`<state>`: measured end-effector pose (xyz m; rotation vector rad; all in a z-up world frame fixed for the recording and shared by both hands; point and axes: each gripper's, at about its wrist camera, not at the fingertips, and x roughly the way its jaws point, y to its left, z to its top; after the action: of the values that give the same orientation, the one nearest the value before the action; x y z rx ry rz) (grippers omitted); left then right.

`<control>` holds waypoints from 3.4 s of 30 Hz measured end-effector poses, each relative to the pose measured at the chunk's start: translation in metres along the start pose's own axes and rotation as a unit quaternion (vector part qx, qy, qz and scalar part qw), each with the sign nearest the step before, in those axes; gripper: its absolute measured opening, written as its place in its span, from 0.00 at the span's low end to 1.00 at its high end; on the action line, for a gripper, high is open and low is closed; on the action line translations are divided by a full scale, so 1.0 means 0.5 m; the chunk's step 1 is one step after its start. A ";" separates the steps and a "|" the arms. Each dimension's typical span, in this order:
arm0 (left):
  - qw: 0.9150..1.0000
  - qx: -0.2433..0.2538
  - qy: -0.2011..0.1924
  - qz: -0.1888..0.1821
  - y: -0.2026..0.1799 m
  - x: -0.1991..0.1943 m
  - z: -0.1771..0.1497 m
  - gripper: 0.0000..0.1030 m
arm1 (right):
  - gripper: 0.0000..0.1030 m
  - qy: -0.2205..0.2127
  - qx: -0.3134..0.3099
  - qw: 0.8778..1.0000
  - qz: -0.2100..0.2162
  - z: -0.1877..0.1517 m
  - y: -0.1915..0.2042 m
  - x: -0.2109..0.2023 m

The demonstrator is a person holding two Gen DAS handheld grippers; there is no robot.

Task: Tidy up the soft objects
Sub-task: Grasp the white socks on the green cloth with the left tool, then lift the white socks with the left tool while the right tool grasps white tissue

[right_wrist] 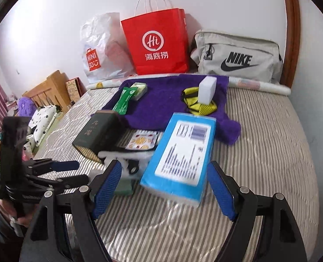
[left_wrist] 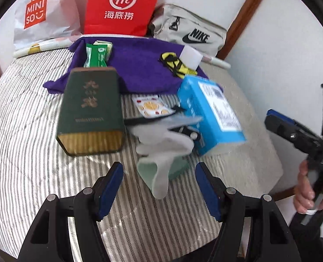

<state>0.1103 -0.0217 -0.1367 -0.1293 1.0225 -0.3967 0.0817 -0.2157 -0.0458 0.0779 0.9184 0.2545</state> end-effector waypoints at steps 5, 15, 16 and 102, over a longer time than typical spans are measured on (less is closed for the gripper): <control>0.999 0.032 0.003 0.020 -0.033 0.036 -0.018 0.65 | 0.78 0.012 0.012 1.000 0.005 -0.041 -0.011 0.009; 0.998 0.056 -0.016 0.034 -0.083 0.077 0.012 0.65 | 0.78 0.032 0.025 0.999 -0.005 -0.091 -0.057 0.032; 0.997 0.060 -0.016 0.041 -0.086 0.084 0.015 0.65 | 0.78 0.034 0.026 0.999 -0.005 -0.096 -0.059 0.035; 0.997 -0.021 -0.017 0.069 0.123 -0.010 -0.094 0.39 | 0.22 0.018 0.029 0.999 -0.027 -0.213 0.029 0.054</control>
<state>0.0840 0.0406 -0.1751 -0.1013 1.0007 -0.2461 0.0100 -0.1993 -0.1288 0.1024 0.9622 0.1791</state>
